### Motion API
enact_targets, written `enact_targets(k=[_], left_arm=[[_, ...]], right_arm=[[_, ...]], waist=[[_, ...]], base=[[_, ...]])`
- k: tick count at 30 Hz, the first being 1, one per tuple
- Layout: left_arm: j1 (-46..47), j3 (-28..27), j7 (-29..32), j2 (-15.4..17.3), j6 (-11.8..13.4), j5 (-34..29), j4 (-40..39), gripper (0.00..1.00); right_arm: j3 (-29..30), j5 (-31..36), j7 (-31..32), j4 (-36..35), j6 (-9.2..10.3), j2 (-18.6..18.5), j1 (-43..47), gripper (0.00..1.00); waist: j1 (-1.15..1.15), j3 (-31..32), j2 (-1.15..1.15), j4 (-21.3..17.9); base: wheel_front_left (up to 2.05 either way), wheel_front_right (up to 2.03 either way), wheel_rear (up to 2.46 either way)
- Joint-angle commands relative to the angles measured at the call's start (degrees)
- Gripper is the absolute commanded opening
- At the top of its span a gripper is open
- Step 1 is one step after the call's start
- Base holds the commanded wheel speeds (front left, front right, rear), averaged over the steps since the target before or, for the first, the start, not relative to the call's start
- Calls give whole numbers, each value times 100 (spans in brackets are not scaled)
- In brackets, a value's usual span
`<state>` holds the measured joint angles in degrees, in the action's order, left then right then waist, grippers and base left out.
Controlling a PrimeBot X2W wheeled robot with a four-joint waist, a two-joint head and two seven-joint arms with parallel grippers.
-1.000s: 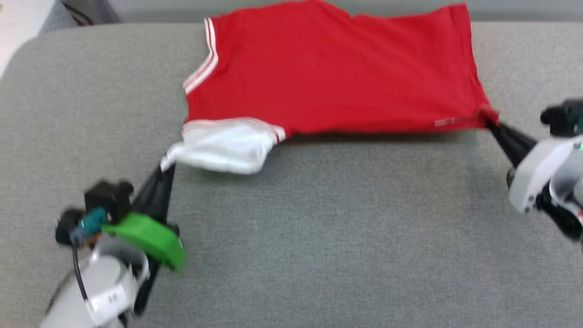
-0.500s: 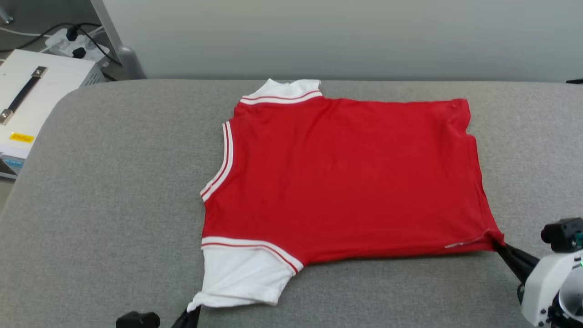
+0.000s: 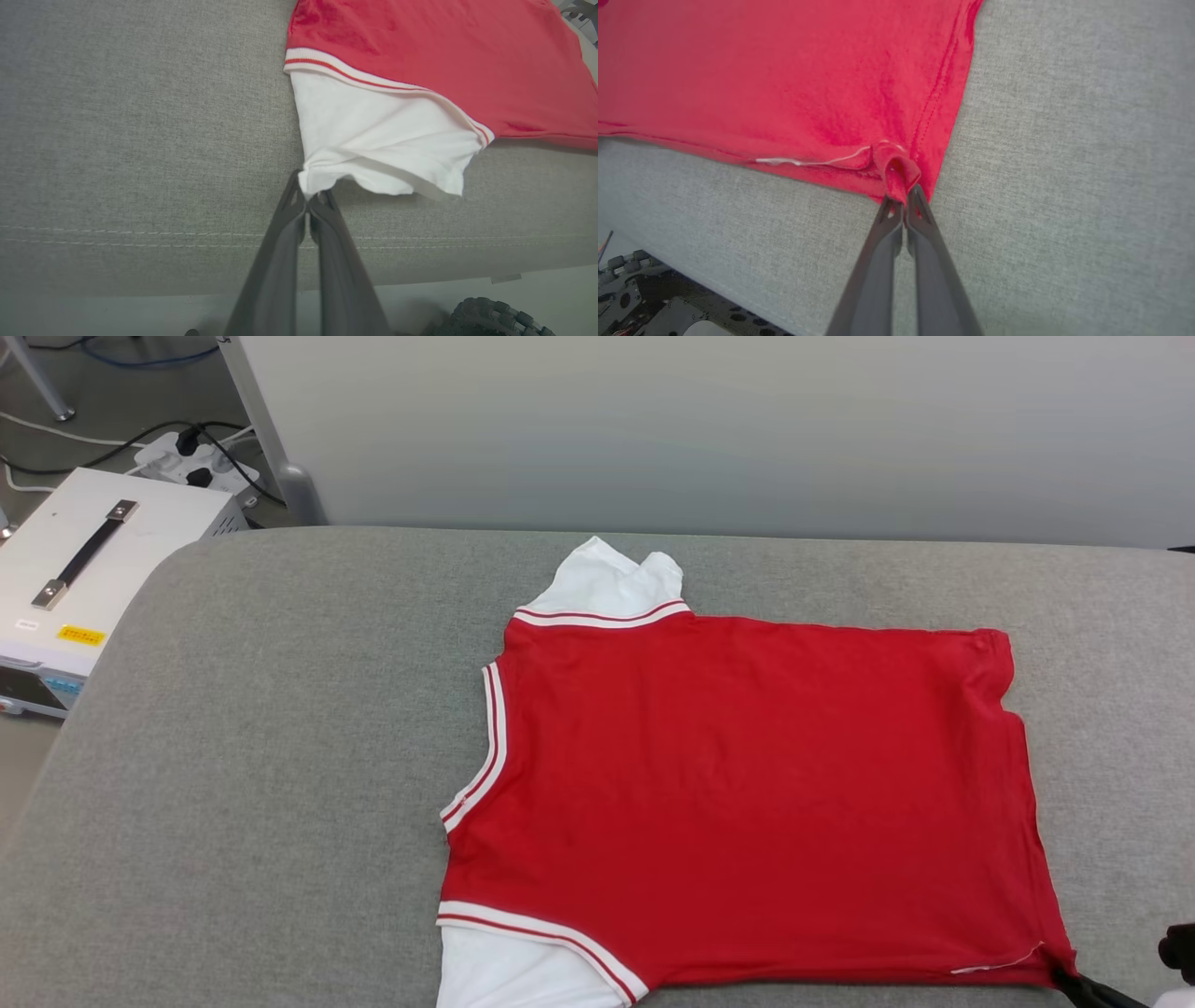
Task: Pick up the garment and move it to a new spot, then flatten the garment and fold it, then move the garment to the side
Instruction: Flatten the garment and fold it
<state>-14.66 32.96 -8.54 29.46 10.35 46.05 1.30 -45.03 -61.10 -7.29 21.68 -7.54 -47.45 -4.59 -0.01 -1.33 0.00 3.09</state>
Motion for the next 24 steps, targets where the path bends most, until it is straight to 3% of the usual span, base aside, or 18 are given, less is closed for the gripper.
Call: enact_targets(k=[1, 12, 24], left_arm=[[-60, -13, -26, 67, 11, 19, -11, 0], [1093, -3, -45, 106, -218, -431, -117, 0], [3321, 31, 463, 73, -975, -692, 741, 0]], right_arm=[[99, 66, 37, -43, 5, -22, 111, 0], [1172, 574, 567, -584, 5, 240, 182, 0], [1841, 890, 1145, -741, 5, 689, -705, 0]], waist=[[1, -23, 0, 8], [1, -190, 0, -67], [1, -745, 0, -318]], base=[[0, 0, 0], [0, 0, 0], [0, 0, 0]])
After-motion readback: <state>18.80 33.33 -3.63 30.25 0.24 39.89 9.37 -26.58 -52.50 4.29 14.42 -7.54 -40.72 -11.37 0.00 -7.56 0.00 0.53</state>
